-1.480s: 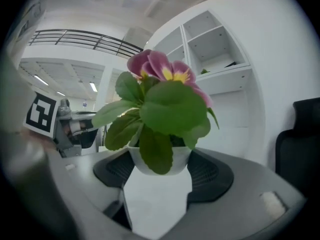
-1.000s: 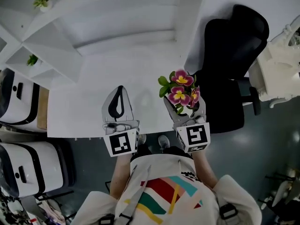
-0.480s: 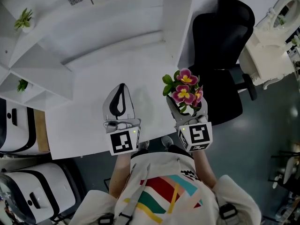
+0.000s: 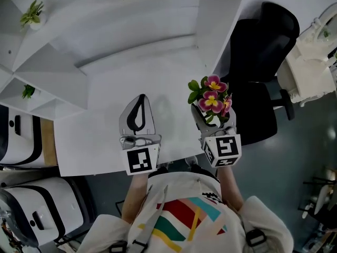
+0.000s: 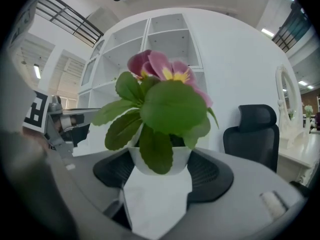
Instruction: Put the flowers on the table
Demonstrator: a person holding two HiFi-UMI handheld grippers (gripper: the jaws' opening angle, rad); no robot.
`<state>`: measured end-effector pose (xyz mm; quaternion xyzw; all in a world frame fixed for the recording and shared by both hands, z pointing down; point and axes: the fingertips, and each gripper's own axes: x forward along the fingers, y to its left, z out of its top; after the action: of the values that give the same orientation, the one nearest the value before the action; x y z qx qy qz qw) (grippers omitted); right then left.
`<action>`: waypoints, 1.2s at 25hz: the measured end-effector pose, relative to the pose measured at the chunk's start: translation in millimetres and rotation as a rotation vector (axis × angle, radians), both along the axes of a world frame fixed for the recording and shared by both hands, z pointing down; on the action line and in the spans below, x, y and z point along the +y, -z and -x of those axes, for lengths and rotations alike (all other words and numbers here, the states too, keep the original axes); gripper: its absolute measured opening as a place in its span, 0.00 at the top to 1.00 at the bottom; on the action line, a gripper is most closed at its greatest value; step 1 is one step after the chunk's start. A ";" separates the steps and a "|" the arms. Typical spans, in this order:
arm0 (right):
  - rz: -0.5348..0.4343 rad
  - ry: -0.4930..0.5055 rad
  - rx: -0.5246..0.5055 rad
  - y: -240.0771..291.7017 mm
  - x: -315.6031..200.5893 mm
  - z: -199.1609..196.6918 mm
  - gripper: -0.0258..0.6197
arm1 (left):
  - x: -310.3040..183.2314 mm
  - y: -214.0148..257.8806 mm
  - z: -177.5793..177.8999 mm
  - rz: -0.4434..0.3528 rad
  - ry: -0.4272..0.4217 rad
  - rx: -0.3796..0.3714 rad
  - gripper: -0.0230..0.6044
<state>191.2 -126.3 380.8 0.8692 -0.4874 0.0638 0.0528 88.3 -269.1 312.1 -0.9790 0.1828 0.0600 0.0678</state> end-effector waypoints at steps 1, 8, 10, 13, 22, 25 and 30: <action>0.009 0.006 -0.007 -3.0 -5.1 -1.9 0.46 | -2.6 -2.1 1.4 0.004 0.007 -0.005 0.96; 0.097 0.048 -0.096 -42.7 -45.1 -29.1 0.46 | -16.6 -13.5 12.6 0.027 0.058 -0.019 0.96; 0.130 0.061 -0.092 -56.7 -60.7 -41.1 0.46 | -20.9 -19.9 16.0 0.043 0.073 -0.032 0.96; 0.198 0.084 -0.093 -82.6 -87.6 -56.8 0.46 | -28.4 -30.6 21.8 0.054 0.093 -0.062 0.96; 0.274 0.144 -0.162 -151.0 -179.1 -99.5 0.46 | -49.9 -53.4 30.6 0.080 0.148 -0.119 0.96; 0.288 0.166 -0.160 -169.6 -216.8 -109.0 0.46 | -62.7 -66.4 40.3 0.093 0.186 -0.156 0.96; 0.346 0.197 -0.174 -199.0 -265.0 -124.7 0.46 | -75.6 -78.0 46.2 0.088 0.216 -0.165 0.96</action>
<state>315.9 -391.3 579.8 0.7866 -0.5544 0.2161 0.1650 42.1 -344.7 390.1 -0.9572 0.2834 -0.0363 0.0457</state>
